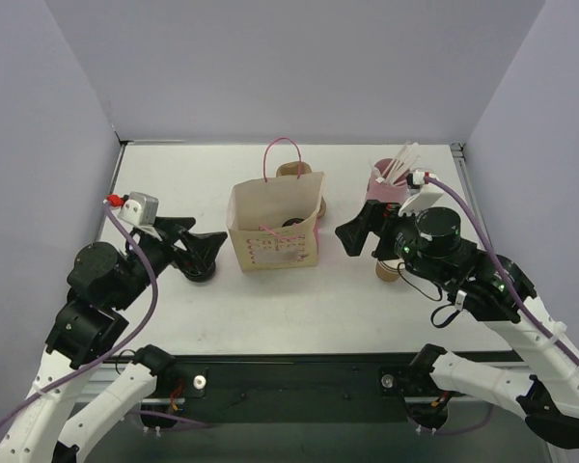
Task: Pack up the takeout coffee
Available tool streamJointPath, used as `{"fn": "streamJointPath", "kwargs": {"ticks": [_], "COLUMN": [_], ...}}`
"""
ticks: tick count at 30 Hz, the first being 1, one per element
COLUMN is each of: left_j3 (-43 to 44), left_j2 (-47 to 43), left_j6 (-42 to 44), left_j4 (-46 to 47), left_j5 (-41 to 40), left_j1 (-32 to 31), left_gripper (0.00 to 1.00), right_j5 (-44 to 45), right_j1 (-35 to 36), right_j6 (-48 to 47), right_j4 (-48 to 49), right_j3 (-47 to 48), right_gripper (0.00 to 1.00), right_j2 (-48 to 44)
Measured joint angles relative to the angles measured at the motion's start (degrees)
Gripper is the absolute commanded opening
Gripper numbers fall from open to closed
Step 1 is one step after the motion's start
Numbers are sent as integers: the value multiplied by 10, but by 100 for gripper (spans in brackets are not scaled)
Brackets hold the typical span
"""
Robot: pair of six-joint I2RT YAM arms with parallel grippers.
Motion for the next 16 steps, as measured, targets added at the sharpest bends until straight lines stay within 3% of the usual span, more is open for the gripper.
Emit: {"fn": "streamJointPath", "kwargs": {"ticks": [16], "left_j3": [-14], "left_j2": [-1], "left_j6": [-11], "left_j4": [5], "left_j5": [6], "left_j1": [0], "left_gripper": [97], "right_j5": [6], "right_j1": [0], "right_j6": [0], "right_j4": [19], "right_j3": [-4], "right_gripper": [100], "right_j2": [-8]}}
